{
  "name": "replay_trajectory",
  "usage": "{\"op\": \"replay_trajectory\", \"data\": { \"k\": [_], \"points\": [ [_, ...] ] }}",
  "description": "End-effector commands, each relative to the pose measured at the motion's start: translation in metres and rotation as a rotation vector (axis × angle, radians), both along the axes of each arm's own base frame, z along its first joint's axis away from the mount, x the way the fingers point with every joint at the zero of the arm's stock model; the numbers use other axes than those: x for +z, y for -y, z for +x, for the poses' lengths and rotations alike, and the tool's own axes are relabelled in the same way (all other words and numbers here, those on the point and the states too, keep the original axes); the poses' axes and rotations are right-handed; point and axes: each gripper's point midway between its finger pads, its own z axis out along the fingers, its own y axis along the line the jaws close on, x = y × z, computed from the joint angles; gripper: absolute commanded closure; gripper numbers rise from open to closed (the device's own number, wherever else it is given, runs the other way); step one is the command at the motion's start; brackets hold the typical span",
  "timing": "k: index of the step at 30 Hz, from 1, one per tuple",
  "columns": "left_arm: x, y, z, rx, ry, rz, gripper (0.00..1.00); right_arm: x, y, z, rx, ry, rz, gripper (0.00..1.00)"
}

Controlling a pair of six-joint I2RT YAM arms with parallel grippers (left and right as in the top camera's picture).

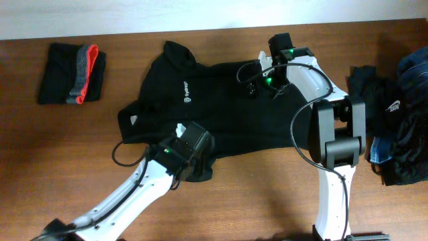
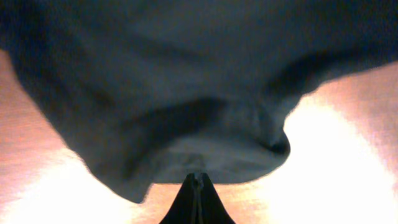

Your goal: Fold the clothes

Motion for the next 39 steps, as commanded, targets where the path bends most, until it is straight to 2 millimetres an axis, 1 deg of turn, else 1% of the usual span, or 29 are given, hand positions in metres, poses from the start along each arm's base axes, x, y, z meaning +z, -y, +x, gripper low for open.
{"op": "replay_trajectory", "data": {
  "k": [1, 7, 11, 16, 19, 22, 24, 29, 35, 39],
  "points": [
    [-0.015, 0.016, -0.018, -0.047, -0.118, -0.058, 1.0, -0.024, 0.003, -0.008, -0.004, -0.056, -0.019, 0.11],
    [-0.035, 0.019, -0.028, -0.07, -0.185, -0.015, 1.0, -0.024, 0.003, -0.008, -0.004, -0.055, -0.019, 0.1],
    [-0.046, 0.011, -0.026, -0.062, -0.194, 0.046, 1.0, -0.024, 0.003, -0.008, -0.004, -0.055, -0.019, 0.1],
    [-0.058, -0.003, -0.02, -0.048, -0.18, 0.142, 1.0, -0.024, 0.003, -0.008, -0.004, -0.055, -0.019, 0.09],
    [-0.064, -0.011, -0.012, -0.039, -0.149, 0.202, 1.0, -0.024, 0.003, -0.007, -0.004, -0.051, -0.019, 0.09],
    [-0.069, -0.014, -0.003, -0.032, -0.114, 0.234, 1.0, -0.024, 0.003, -0.007, -0.004, -0.051, -0.019, 0.08],
    [-0.073, -0.013, -0.002, -0.032, -0.113, 0.235, 1.0, -0.024, 0.003, -0.007, -0.004, -0.051, -0.019, 0.08],
    [-0.078, -0.012, 0.0, -0.032, -0.114, 0.237, 1.0, -0.024, 0.003, -0.006, -0.004, -0.049, -0.019, 0.07],
    [-0.075, -0.019, 0.009, -0.022, -0.064, 0.283, 1.0, -0.024, 0.003, -0.006, -0.004, -0.047, -0.018, 0.07],
    [-0.075, -0.016, 0.011, -0.022, -0.057, 0.269, 1.0, -0.024, 0.003, -0.006, -0.004, -0.048, -0.019, 0.07]
  ]
}}
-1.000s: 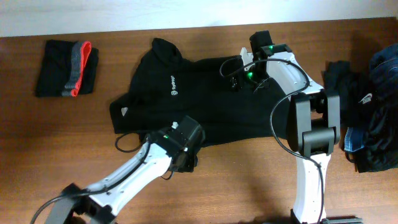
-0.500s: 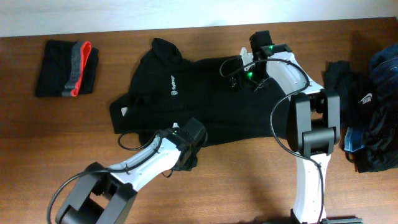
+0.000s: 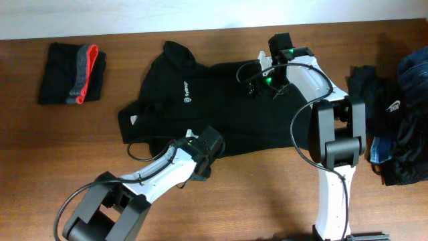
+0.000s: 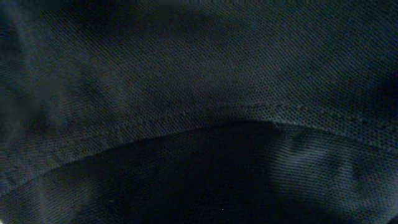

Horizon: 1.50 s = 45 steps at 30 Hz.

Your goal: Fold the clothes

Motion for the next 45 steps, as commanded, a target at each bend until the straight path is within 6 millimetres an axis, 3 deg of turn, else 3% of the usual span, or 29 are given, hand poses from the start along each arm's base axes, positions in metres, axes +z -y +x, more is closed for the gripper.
{"op": "replay_trajectory", "data": {
  "k": [1, 5, 9, 15, 19, 24, 30, 33, 36, 39, 45],
  "points": [
    [-0.007, -0.005, 0.003, -0.008, 0.004, 0.038, 1.0, -0.025, 0.004, -0.006, -0.005, -0.048, -0.023, 0.07],
    [-0.008, -0.005, -0.003, -0.01, -0.025, 0.03, 1.0, -0.025, 0.004, -0.006, -0.005, -0.048, -0.023, 0.07],
    [-0.013, 0.004, -0.028, -0.016, -0.155, -0.038, 1.0, -0.025, 0.004, -0.006, -0.005, -0.048, -0.023, 0.07],
    [-0.01, 0.032, -0.078, -0.081, -0.418, -0.23, 1.0, -0.025, 0.004, -0.006, -0.005, -0.049, -0.023, 0.07],
    [0.0, 0.059, -0.101, -0.072, -0.549, -0.397, 1.0, -0.025, 0.004, -0.006, -0.005, -0.049, -0.023, 0.07],
    [0.009, 0.071, -0.112, -0.065, -0.619, -0.481, 0.99, -0.025, 0.004, -0.006, -0.005, -0.049, -0.023, 0.06],
    [0.015, 0.07, -0.119, -0.046, -0.663, -0.487, 1.0, -0.025, 0.004, -0.006, -0.005, -0.048, -0.023, 0.06],
    [0.025, 0.067, -0.109, -0.032, -0.645, -0.474, 1.0, -0.025, 0.004, -0.006, -0.005, -0.048, -0.023, 0.06],
    [0.044, 0.055, -0.084, -0.019, -0.552, -0.405, 1.0, -0.025, 0.004, -0.006, -0.005, -0.048, -0.023, 0.06],
    [0.076, 0.034, -0.043, -0.018, -0.359, -0.296, 1.0, -0.025, 0.004, -0.006, -0.005, -0.048, -0.023, 0.05],
    [0.166, -0.007, 0.058, 0.033, 0.175, -0.117, 1.0, -0.025, 0.004, -0.006, -0.005, -0.048, -0.023, 0.05]
  ]
}}
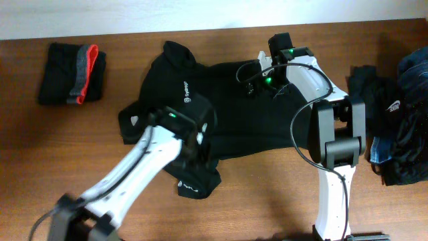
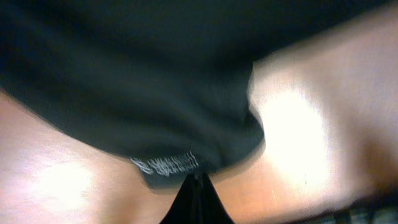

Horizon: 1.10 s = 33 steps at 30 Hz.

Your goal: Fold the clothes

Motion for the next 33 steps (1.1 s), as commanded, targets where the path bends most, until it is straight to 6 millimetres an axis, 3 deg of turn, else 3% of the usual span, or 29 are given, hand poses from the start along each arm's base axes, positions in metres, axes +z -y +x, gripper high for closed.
{"op": "replay_trajectory", "data": {
  "k": [1, 4, 6, 10, 14, 18, 22, 29, 33],
  "points": [
    [0.06, -0.041, 0.061, 0.091, 0.361, 0.182, 1.0, -0.025, 0.005, -0.006, -0.006, -0.049, -0.026, 0.05],
    [0.088, -0.05, 0.099, 0.148, 0.554, 0.212, 0.99, -0.025, 0.005, -0.006, -0.006, -0.049, -0.026, 0.02],
    [0.097, -0.05, 0.124, 0.143, 0.635, 0.196, 1.0, -0.025, 0.005, -0.006, -0.006, -0.049, -0.027, 0.02],
    [0.103, -0.056, 0.162, 0.15, 0.736, 0.189, 1.0, -0.025, 0.005, -0.006, -0.006, -0.048, -0.027, 0.02],
    [0.1, -0.068, 0.213, 0.193, 0.849, 0.172, 1.0, -0.025, 0.005, -0.006, -0.006, -0.048, -0.027, 0.02],
    [0.08, -0.059, 0.264, 0.141, 0.918, 0.016, 1.0, -0.025, 0.005, -0.006, -0.006, -0.048, -0.027, 0.02],
    [0.043, -0.065, 0.305, 0.139, 0.943, -0.076, 1.0, -0.025, 0.005, -0.006, -0.006, -0.049, -0.027, 0.02],
    [-0.029, -0.061, 0.338, 0.073, 0.771, -0.053, 1.0, -0.025, 0.005, -0.006, -0.007, -0.049, -0.027, 0.02],
    [-0.045, -0.057, 0.353, 0.028, 0.682, -0.023, 1.0, -0.025, 0.005, -0.006, -0.007, -0.049, -0.026, 0.02]
  ]
}}
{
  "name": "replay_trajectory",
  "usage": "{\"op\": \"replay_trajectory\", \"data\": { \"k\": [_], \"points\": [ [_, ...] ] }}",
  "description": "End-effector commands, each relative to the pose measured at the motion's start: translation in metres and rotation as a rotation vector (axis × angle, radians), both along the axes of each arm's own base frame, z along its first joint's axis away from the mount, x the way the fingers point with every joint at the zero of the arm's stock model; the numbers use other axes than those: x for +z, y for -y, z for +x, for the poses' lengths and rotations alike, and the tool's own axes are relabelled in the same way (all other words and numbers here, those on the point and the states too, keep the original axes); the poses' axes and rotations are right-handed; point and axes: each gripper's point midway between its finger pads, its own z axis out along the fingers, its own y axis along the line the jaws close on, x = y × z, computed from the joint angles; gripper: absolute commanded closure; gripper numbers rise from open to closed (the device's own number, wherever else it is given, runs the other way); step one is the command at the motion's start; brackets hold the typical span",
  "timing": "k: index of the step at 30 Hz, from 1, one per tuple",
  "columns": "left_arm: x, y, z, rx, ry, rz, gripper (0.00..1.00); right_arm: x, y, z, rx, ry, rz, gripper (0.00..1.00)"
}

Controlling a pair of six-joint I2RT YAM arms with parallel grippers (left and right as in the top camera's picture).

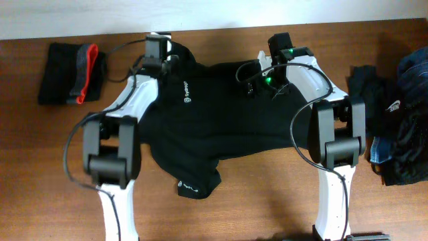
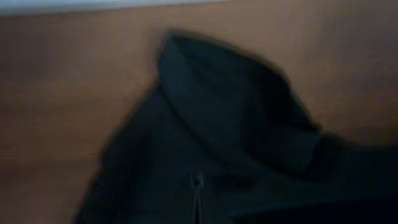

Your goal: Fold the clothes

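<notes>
A black top (image 1: 214, 117) with a small white chest logo lies spread across the table, its hood (image 2: 217, 93) toward the far edge. A flap of it with white print (image 1: 190, 185) sticks out toward the near edge. My left gripper (image 1: 167, 59) hovers over the hood end, and in the left wrist view its fingers (image 2: 198, 183) are shut together with nothing between them. My right gripper (image 1: 257, 79) rests on the top's far right part. Whether it grips the cloth does not show.
A folded black, grey and red stack (image 1: 72, 73) lies at the far left. A heap of dark clothes (image 1: 394, 127) sits at the right edge. My left arm's links (image 1: 110, 144) cover the top's left sleeve.
My left gripper was over the top's left middle and is now at the hood by the far edge, still shut. The printed flap and my right arm have not moved.
My left gripper was first shut at the top's near hem. Then it was pressed close against the cloth there. Later it hung over the top's left middle, and the hem flap lay farther out with white print showing. Now it is at the hood.
</notes>
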Motion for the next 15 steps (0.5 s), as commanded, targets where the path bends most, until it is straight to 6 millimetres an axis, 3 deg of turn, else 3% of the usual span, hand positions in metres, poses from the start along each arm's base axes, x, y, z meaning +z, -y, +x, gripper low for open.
{"op": "replay_trajectory", "data": {
  "k": [1, 6, 10, 15],
  "points": [
    [0.015, 0.014, 0.022, -0.079, 0.006, 0.001, 1.0, -0.026, 0.006, -0.007, -0.008, -0.051, -0.029, 0.02],
    [0.034, 0.008, 0.031, -0.071, -0.043, 0.001, 1.0, -0.026, 0.006, -0.007, -0.008, -0.051, -0.029, 0.02],
    [0.051, 0.016, 0.036, -0.117, -0.019, -0.07, 1.0, -0.026, 0.006, -0.007, -0.008, -0.051, -0.029, 0.02],
    [0.036, 0.023, 0.035, -0.135, -0.048, -0.095, 1.0, -0.026, 0.006, -0.007, -0.008, -0.051, -0.029, 0.02]
  ]
}}
